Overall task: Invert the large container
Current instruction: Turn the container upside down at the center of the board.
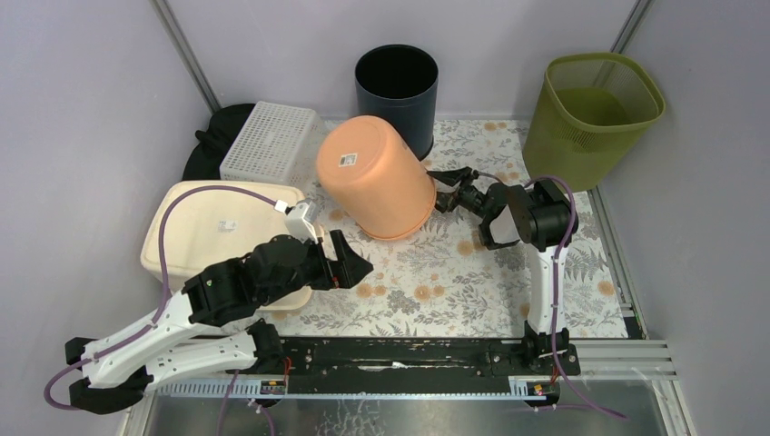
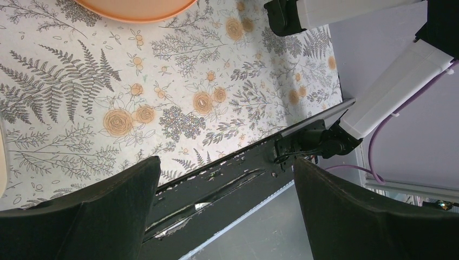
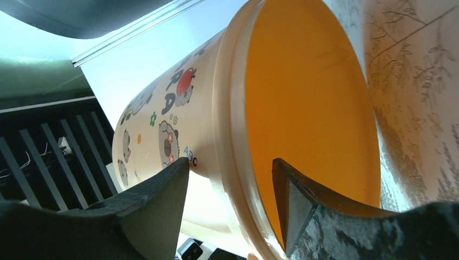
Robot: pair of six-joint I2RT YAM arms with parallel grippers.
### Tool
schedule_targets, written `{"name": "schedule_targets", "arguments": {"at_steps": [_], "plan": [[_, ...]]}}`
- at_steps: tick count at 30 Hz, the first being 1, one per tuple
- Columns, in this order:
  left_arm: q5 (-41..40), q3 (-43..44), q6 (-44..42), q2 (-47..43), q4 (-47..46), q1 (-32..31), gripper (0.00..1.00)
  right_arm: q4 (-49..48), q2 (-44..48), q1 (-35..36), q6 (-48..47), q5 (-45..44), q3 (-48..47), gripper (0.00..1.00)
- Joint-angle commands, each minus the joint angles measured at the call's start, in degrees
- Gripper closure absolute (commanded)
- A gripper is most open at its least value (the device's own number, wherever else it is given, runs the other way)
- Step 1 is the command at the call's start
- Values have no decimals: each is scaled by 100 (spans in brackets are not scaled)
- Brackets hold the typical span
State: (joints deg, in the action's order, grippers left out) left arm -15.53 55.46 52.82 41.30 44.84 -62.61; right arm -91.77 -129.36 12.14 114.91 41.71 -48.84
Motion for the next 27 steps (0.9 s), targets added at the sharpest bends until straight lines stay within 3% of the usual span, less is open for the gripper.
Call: {"name": "schedule_targets", "arguments": {"at_steps": [1, 12, 22, 27], "plan": [[-43, -44, 0, -16, -53, -8, 0, -622, 271, -77, -196, 210, 157, 35], [4, -62, 1, 16, -86, -13, 0, -443, 327, -205, -389, 293, 495, 29], [25, -86, 18, 28, -103, -8, 0, 1154, 856, -319, -1453, 468, 759, 26], [29, -97, 22, 25, -105, -6, 0, 1309, 928, -441, -1632, 474, 967, 26]]}}
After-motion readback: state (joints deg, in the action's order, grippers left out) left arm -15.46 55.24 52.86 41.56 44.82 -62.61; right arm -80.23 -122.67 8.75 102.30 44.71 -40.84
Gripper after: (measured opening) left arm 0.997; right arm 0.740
